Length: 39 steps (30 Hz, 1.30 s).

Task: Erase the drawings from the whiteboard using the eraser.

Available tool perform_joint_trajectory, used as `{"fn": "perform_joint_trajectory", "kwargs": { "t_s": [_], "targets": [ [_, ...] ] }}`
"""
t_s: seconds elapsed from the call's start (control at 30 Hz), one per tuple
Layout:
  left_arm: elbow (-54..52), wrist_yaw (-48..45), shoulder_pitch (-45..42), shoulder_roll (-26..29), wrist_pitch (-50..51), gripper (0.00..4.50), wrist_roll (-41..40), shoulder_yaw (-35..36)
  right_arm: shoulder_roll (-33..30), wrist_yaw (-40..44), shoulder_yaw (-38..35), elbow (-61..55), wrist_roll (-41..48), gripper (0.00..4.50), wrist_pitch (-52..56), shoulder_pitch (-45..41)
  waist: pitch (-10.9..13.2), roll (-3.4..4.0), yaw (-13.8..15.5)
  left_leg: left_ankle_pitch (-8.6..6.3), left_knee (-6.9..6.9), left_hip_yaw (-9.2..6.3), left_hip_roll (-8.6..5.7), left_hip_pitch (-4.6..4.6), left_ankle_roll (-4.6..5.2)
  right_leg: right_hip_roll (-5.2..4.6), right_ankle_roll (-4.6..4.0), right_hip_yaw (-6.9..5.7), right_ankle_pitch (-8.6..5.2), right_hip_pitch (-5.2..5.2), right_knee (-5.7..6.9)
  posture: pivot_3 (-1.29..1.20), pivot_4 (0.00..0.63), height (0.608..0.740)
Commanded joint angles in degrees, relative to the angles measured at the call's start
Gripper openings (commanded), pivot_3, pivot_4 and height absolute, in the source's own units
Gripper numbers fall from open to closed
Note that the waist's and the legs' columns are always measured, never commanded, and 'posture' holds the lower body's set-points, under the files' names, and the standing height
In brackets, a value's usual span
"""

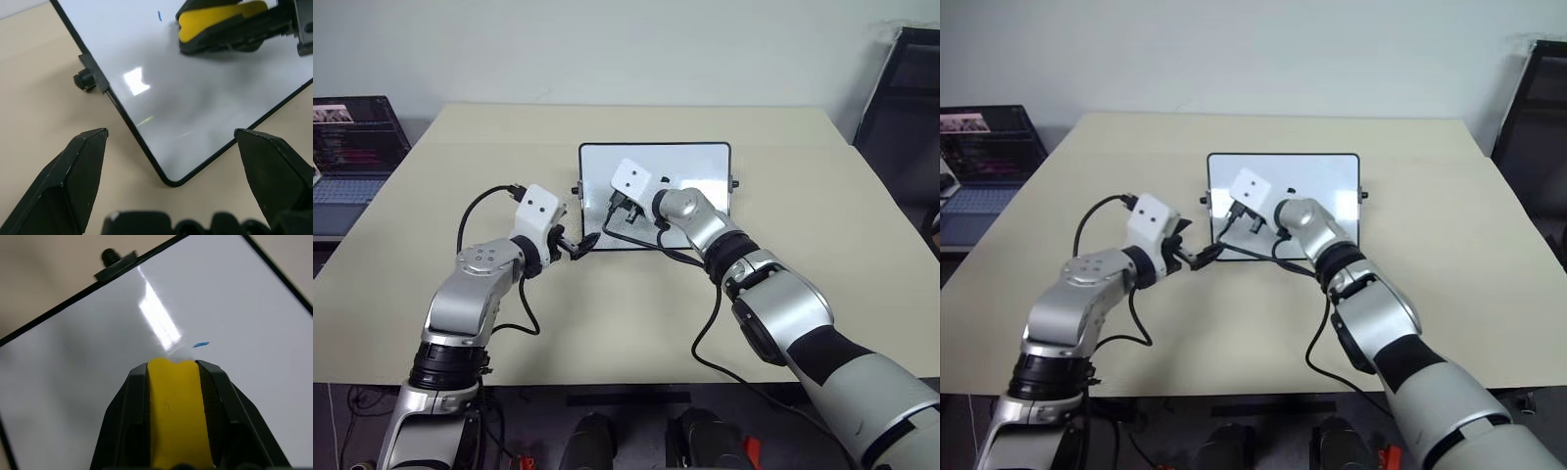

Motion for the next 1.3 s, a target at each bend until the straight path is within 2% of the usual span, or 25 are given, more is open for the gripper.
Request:
{"fn": "perform_joint_trajectory", "kwargs": {
  "t_s": [0.03,0.13,0.43,0.6,0.83,1.1,1.3],
  "targets": [
    [-0.79,-0.35,-0.72,0.63,-1.55,4.50,0.20,0.97,-0.76,-3.18,-1.79,0.17,0.61,1.05,-1.20,-2.12,0.00,0.00,-0.01,0.00,-0.01,0.02,0.00,-0.02,0.00,0.00,0.00,0.01,0.00,-0.01,-0.01,0.00,0.150,0.740],
    [-0.45,-0.22,-1.12,0.24,-1.98,4.50,0.30,0.97,-0.56,-3.84,-2.17,0.40,0.47,1.05,-1.35,-2.53,0.00,0.00,-0.02,-0.01,-0.14,0.03,0.01,-0.03,-0.01,-0.02,-0.03,0.01,-0.02,-0.07,-0.04,0.00,0.150,0.740],
    [2.88,-0.15,-3.98,-0.94,-6.28,4.50,-0.42,2.30,-0.85,6.04,1.91,0.50,-2.38,1.05,1.92,1.16,-0.01,-0.02,-0.12,0.00,-0.34,0.08,0.02,0.02,-0.01,-0.03,-0.07,0.04,-0.05,-0.12,-0.07,0.00,0.150,0.740],
    [3.69,-0.48,-4.22,-0.75,-6.93,4.50,-0.15,2.11,-1.26,8.26,3.58,-0.09,-3.45,1.05,1.82,1.79,-0.01,-0.02,-0.17,0.01,-0.34,0.06,0.03,0.12,-0.02,-0.02,-0.07,0.03,-0.05,-0.03,-0.04,0.00,0.150,0.740],
    [2.45,-0.23,-3.03,-0.65,-6.31,4.50,0.04,2.06,-1.76,6.54,4.55,-0.51,-4.50,1.05,0.60,1.03,-0.01,-0.02,-0.16,0.02,-0.33,0.04,0.03,0.13,-0.04,-0.02,-0.07,0.02,-0.05,-0.01,-0.04,0.00,0.150,0.740],
    [1.37,0.17,-2.07,-0.25,-5.81,4.50,0.04,2.53,-0.69,0.09,1.50,-0.01,-2.20,1.05,-1.58,-2.75,-0.01,-0.02,-0.14,0.05,-0.33,0.01,0.02,0.09,-0.08,-0.02,-0.08,0.02,-0.04,-0.05,-0.04,0.00,0.150,0.740],
    [0.95,0.48,-1.86,-0.10,-5.68,4.50,0.05,2.87,1.89,-0.86,-0.34,1.21,-0.85,1.05,-1.81,-5.48,-0.01,-0.01,-0.12,0.04,-0.48,0.08,0.04,-0.13,-0.09,-0.03,-0.10,0.05,-0.06,-0.34,-0.08,0.00,0.150,0.740]
  ]
}}
